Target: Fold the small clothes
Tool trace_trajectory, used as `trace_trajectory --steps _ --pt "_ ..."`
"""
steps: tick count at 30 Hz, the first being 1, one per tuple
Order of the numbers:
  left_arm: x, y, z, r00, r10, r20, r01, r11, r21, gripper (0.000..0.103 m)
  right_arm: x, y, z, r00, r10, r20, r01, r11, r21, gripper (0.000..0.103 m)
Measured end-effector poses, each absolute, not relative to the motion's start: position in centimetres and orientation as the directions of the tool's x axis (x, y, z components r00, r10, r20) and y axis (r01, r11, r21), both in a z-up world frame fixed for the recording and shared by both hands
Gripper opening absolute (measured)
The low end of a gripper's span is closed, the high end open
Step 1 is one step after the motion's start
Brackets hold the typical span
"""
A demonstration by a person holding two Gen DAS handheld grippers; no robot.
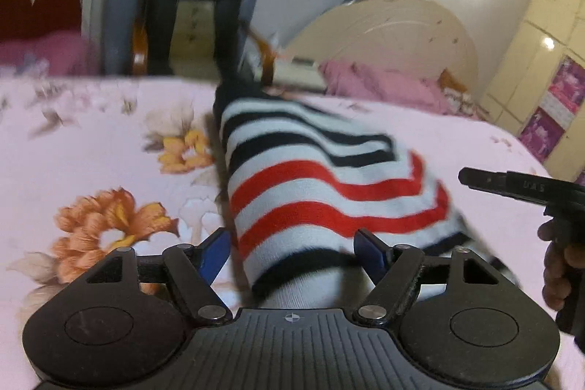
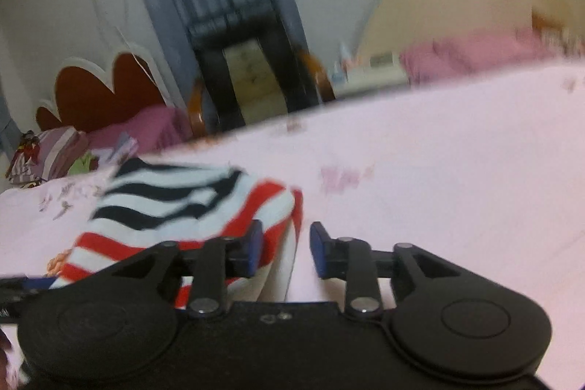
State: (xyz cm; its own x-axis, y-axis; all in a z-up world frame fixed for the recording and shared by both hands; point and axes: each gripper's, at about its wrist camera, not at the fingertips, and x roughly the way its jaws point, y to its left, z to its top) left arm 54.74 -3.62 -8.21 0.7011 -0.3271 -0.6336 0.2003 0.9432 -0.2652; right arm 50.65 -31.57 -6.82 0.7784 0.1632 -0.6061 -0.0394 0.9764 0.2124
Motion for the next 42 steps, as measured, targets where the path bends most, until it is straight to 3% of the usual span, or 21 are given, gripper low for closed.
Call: trace_trajectory --steps 1,4,6,12,15,24,28,33,42 --pt "53.6 -3.6 -7.8 0.709 -0.331 -0.622 0.218 0.943 -0.253 0.075 49.8 -31.2 -6.1 0.777 0.183 -0.602 -0.073 0.976 0.204 0.019" --pt "51.2 -4.0 -7.3 0.724 -0.317 -0.613 0.248 0.948 -0.197 0.074 46.0 -29.2 -4.9 0.773 0.238 -0.588 -0.190 0.971 0.144 0.018" --pt "50.3 -4.4 -7.5 0.722 -0.291 -0.627 0.252 0.956 -0.154 0.067 44.0 -27.5 -5.0 0.755 0.256 -0.604 -0.259 0.962 0.084 0.018" --pt "48.6 -3.9 -7.5 0.719 -0.274 -0.638 0.227 0.961 -0.156 0.066 40.8 -24.2 -6.0 0.723 0.212 -0.658 -0.355 0.930 -0.091 0.015" --pt "48.9 -3.8 -9.2 0.684 -0.253 -0.684 0.217 0.966 -0.141 0.066 40.8 -24.1 -7.3 0.704 0.138 -0.697 -0.342 0.925 -0.162 0.002" --pt "48.6 -3.5 -9.7 0.705 -0.264 -0.659 0.221 0.964 -0.150 0.069 41.1 -25.2 -8.4 0.658 0.150 -0.738 -0.287 0.956 -0.061 0.000" --pt "50.1 -3.3 -6.9 0.780 -0.277 -0.562 0.244 0.960 -0.136 0.069 41.7 -27.6 -5.6 0.727 0.230 -0.647 -0.223 0.970 0.096 0.023" --pt "55.1 -4.9 -5.0 0.783 -0.361 -0.506 0.329 0.932 -0.154 0.068 47.0 -28.1 -4.6 0.753 0.239 -0.613 -0.179 0.971 0.160 0.017" --pt "60.4 -7.5 -9.7 0.676 -0.341 -0.653 0.333 0.932 -0.143 0.068 53.1 -26.1 -8.5 0.685 0.199 -0.701 -0.198 0.977 0.084 0.017"
